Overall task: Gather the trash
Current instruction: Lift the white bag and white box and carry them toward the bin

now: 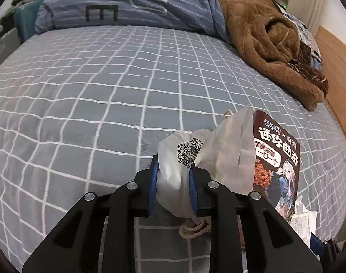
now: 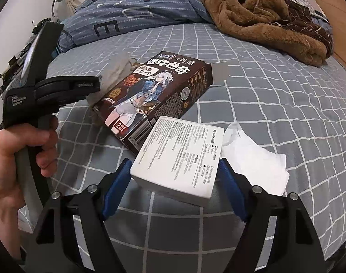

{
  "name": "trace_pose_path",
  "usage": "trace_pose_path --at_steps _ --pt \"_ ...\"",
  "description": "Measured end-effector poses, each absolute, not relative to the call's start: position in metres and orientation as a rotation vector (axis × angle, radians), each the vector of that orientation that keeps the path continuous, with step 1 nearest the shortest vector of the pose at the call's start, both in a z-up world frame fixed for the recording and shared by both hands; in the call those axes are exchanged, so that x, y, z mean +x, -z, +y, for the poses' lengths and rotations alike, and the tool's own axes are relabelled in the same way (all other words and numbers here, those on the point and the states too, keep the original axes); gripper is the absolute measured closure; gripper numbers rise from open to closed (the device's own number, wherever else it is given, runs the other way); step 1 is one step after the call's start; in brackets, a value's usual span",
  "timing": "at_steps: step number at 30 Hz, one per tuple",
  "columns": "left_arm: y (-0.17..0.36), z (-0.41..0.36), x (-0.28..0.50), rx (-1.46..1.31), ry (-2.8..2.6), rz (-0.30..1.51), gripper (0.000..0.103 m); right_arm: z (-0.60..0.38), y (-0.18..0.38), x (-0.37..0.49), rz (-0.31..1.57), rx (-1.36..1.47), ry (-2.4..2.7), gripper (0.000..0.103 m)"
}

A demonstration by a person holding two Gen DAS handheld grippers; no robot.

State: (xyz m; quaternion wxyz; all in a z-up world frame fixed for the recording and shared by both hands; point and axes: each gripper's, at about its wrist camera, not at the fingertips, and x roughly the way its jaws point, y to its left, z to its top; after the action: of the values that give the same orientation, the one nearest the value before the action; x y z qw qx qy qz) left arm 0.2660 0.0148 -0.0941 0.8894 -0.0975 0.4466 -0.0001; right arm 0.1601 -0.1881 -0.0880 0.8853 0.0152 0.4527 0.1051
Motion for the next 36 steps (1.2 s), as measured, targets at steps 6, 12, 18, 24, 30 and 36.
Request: trace_pose_path --at_steps 6,12,18,24,30,36 --pt "0.089 0.021 0.26 -0.204 -0.04 0.917 0.08 -0.182 0.094 0.16 0.968 -0.002 -0.192 0.029" --pt "0.085 0.024 0.256 -0.212 -0.049 0.908 0.08 -0.181 0.098 0.16 0.966 0.0 -0.184 0.031" --pt "0.078 0.022 0.247 -0.207 -0.051 0.892 0.08 -0.183 0.093 0.158 0.957 -0.008 -0.193 0.035" --pt "0.073 0.018 0.234 -0.194 -0.042 0.891 0.08 -0.186 0.088 0.155 0.945 -0.006 -0.194 0.036" --pt "0.07 0.016 0.219 -0.171 -0.041 0.891 0.08 -0.189 0.08 0.151 0.931 0.006 -0.195 0.036" --pt "0.064 0.019 0.204 -0.184 -0.042 0.884 0.08 -0.19 0.072 0.146 0.906 0.012 -0.198 0.036"
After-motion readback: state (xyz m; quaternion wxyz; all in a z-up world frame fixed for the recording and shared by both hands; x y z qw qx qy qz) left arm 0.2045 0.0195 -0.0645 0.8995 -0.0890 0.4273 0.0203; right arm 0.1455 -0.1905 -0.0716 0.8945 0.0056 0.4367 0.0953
